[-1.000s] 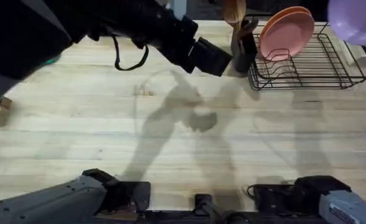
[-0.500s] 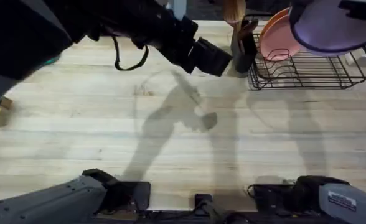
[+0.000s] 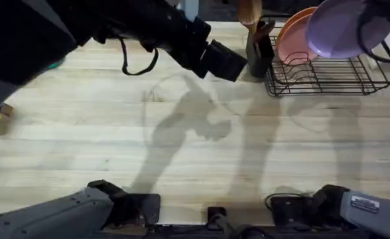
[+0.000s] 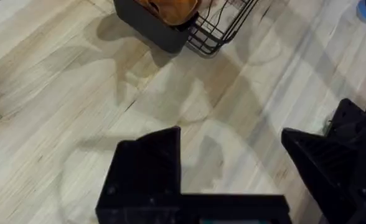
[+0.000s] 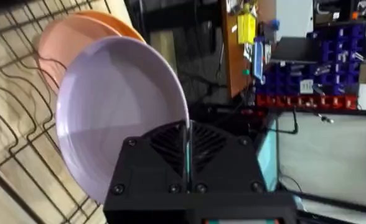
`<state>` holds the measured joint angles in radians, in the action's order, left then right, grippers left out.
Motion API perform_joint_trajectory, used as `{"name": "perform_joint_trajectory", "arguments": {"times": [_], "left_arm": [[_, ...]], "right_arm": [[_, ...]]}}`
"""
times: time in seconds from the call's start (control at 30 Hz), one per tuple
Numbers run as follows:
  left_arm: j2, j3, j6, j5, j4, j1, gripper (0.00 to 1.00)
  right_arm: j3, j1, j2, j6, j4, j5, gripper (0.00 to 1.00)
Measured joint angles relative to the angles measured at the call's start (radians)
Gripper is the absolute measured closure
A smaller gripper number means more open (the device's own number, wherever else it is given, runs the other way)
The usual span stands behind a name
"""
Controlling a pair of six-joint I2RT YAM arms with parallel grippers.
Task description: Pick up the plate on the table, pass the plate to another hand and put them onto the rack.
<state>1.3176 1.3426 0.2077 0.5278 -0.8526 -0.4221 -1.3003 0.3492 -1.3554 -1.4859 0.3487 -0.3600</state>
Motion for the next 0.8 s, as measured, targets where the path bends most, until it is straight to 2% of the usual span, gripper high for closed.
{"name": "perform_joint_trajectory", "arguments": {"times": [0.43, 0.8], "left_arm": [[0.000, 0.000, 0.000, 0.000, 0.000, 0.000, 0.008], [0.000, 0.000, 0.000, 0.000, 0.000, 0.000, 0.006]], "right_arm": [[0.000, 0.138, -0.098, 0.020, -0.084, -0.352, 0.970], [0.000, 0.138, -0.213, 0.024, -0.200, -0.475, 0.970]]}}
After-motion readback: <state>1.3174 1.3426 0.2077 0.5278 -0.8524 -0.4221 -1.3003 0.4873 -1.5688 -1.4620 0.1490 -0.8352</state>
